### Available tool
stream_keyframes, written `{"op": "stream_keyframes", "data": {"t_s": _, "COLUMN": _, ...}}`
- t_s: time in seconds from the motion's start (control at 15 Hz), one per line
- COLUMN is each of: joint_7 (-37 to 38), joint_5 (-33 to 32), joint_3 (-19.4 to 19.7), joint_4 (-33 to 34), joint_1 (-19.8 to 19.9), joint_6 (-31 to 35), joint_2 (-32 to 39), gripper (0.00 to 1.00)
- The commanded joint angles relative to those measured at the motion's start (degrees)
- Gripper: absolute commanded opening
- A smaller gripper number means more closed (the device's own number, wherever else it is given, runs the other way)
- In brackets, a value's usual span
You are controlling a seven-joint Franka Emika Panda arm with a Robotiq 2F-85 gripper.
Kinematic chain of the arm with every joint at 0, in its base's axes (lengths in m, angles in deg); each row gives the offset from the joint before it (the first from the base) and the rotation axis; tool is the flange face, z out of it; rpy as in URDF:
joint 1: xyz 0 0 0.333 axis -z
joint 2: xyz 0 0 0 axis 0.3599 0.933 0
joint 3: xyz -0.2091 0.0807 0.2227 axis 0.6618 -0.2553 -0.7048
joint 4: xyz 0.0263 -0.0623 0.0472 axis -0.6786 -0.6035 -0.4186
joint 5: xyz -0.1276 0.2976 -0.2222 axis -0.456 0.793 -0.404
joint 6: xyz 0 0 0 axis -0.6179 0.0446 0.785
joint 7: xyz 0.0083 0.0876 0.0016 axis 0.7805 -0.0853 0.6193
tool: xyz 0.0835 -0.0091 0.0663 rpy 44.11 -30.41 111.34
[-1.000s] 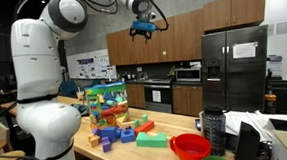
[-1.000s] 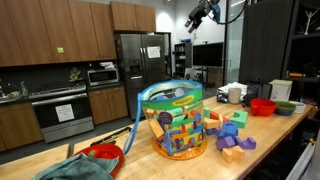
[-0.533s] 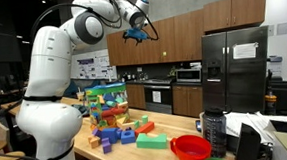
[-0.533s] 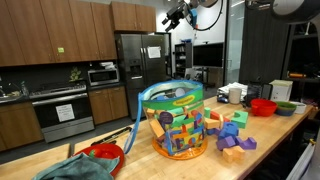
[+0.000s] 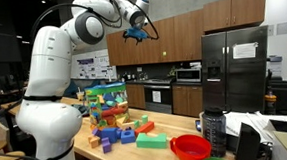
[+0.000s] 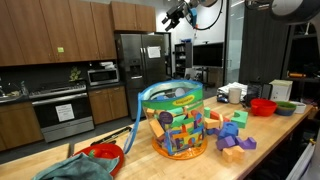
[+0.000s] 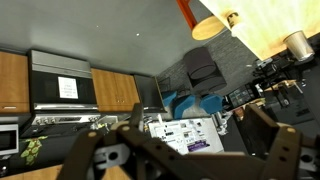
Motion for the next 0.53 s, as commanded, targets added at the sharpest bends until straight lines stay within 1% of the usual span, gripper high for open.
{"op": "stream_keyframes", "data": {"t_s": 0.0, "joint_7": 3.0, "joint_5": 1.45, "joint_3": -0.11, "joint_4": 1.87, "joint_1": 1.69, "joint_6": -11.26, "joint_2": 0.08, "gripper": 1.0}}
{"op": "stream_keyframes", "data": {"t_s": 0.27, "joint_7": 5.28, "joint_5": 5.04, "joint_3": 0.01, "joint_4": 3.43, "joint_1": 4.05, "joint_6": -25.77, "joint_2": 0.66, "gripper": 1.0}}
{"op": "stream_keyframes", "data": {"t_s": 0.47, "joint_7": 6.68, "joint_5": 6.46, "joint_3": 0.17, "joint_4": 3.66, "joint_1": 5.81, "joint_6": -34.37, "joint_2": 1.21, "gripper": 1.0}}
